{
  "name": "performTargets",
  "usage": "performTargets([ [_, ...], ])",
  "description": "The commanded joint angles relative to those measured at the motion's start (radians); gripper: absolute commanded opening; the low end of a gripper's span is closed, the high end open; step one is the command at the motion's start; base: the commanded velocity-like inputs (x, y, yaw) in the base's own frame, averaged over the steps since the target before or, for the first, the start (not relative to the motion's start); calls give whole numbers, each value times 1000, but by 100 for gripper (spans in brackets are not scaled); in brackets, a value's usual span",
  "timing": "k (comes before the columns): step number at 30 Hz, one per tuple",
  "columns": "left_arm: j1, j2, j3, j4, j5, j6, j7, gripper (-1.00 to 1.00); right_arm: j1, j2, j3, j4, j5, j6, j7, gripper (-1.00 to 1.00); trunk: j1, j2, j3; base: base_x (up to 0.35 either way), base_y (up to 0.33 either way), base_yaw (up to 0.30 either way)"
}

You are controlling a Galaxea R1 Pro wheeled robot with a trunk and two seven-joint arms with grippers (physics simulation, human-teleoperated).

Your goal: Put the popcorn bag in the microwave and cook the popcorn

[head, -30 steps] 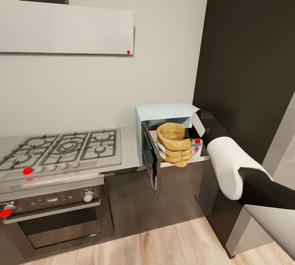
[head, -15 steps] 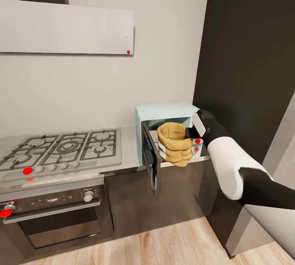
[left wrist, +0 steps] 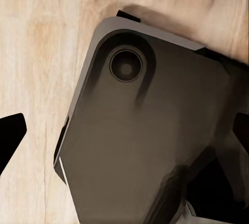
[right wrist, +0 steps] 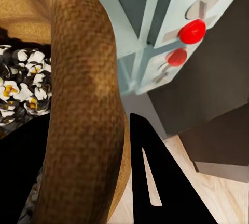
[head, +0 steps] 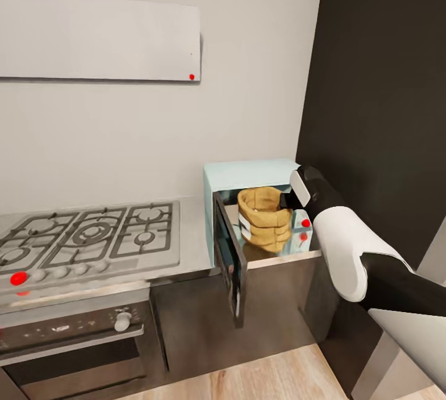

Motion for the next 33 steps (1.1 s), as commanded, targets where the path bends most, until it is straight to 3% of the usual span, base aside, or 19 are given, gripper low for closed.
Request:
performTargets([
  [1, 0, 0, 0, -1, 5, -1, -2, 100, -1, 1, -5, -1, -10, 1, -10, -100, 0, -1, -1, 206, 0, 0],
  [11, 0, 0, 0, -2, 6, -1, -3, 100, -1, 2, -5, 0, -23, 1, -8, -100, 0, -1, -1, 70, 0, 0],
  [21, 1, 0, 0, -1, 6, -1, -3, 100, -1, 4, -5, 0, -27, 1, -7, -100, 0, -1, -1, 265, 0, 0],
  [33, 0, 0, 0, -2, 6, -1, -3, 100, -1, 6, -5, 2, -26, 1, -7, -100, 0, -1, -1, 12, 11, 0],
])
